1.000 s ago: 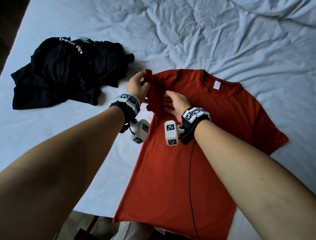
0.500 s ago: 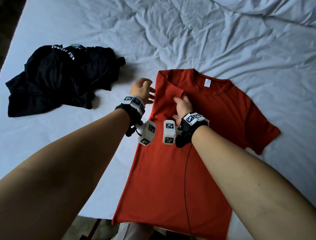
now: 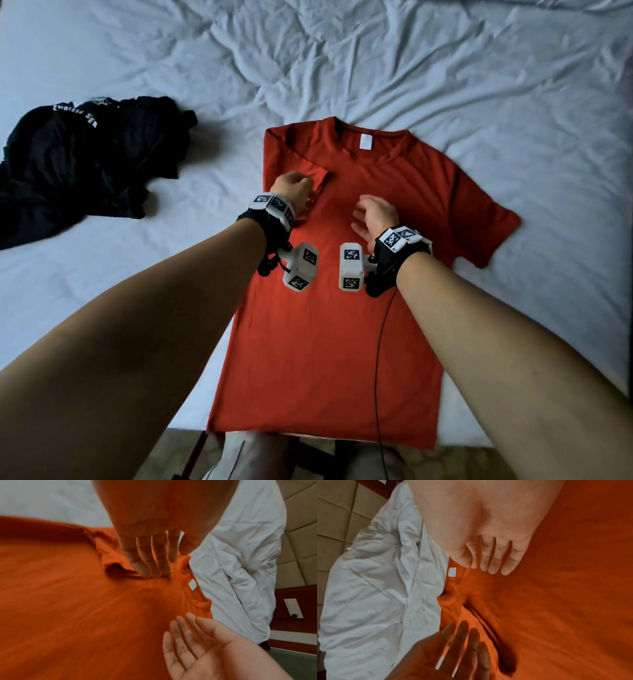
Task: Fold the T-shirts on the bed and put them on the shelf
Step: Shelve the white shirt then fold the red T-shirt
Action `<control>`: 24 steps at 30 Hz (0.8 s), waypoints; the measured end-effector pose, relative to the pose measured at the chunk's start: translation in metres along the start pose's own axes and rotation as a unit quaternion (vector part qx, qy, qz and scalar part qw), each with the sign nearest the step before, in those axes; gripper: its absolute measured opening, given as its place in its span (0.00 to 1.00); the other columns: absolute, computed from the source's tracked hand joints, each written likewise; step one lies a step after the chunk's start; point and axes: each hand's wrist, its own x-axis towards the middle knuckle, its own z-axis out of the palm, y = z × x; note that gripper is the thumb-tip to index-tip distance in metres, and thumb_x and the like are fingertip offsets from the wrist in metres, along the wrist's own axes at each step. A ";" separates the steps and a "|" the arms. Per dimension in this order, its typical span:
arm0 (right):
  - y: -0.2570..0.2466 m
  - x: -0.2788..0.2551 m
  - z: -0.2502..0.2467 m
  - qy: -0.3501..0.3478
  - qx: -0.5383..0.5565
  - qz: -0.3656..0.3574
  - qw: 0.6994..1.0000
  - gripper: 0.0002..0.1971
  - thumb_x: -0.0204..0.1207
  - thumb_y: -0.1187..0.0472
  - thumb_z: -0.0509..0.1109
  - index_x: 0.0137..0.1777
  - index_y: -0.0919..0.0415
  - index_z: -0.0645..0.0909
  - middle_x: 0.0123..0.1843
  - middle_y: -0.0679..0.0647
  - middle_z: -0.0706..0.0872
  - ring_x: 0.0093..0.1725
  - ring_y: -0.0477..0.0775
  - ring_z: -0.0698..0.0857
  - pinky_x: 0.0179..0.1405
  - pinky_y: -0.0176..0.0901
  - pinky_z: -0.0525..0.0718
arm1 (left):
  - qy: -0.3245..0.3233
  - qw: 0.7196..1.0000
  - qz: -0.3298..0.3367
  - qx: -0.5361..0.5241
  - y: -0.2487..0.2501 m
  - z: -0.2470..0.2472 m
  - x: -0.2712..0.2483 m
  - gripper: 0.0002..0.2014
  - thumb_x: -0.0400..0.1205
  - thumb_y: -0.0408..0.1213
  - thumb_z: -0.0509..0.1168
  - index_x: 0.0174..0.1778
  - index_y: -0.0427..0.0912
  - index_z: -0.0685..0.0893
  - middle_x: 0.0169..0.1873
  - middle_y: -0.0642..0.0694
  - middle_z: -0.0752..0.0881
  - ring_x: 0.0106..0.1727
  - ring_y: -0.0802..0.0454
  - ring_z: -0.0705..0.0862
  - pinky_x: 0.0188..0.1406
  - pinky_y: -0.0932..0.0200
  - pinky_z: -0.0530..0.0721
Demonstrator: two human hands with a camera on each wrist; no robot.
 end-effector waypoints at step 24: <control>0.007 0.089 -0.301 0.060 -0.084 0.133 0.986 0.19 0.69 0.45 0.67 0.48 0.59 0.87 0.52 0.61 0.89 0.35 0.58 0.86 0.34 0.47 0.84 | -0.046 0.998 -0.044 0.011 0.020 0.268 -0.036 0.09 0.84 0.35 0.59 0.39 0.47 0.79 0.35 0.46 0.84 0.31 0.49 0.82 0.37 0.56 0.82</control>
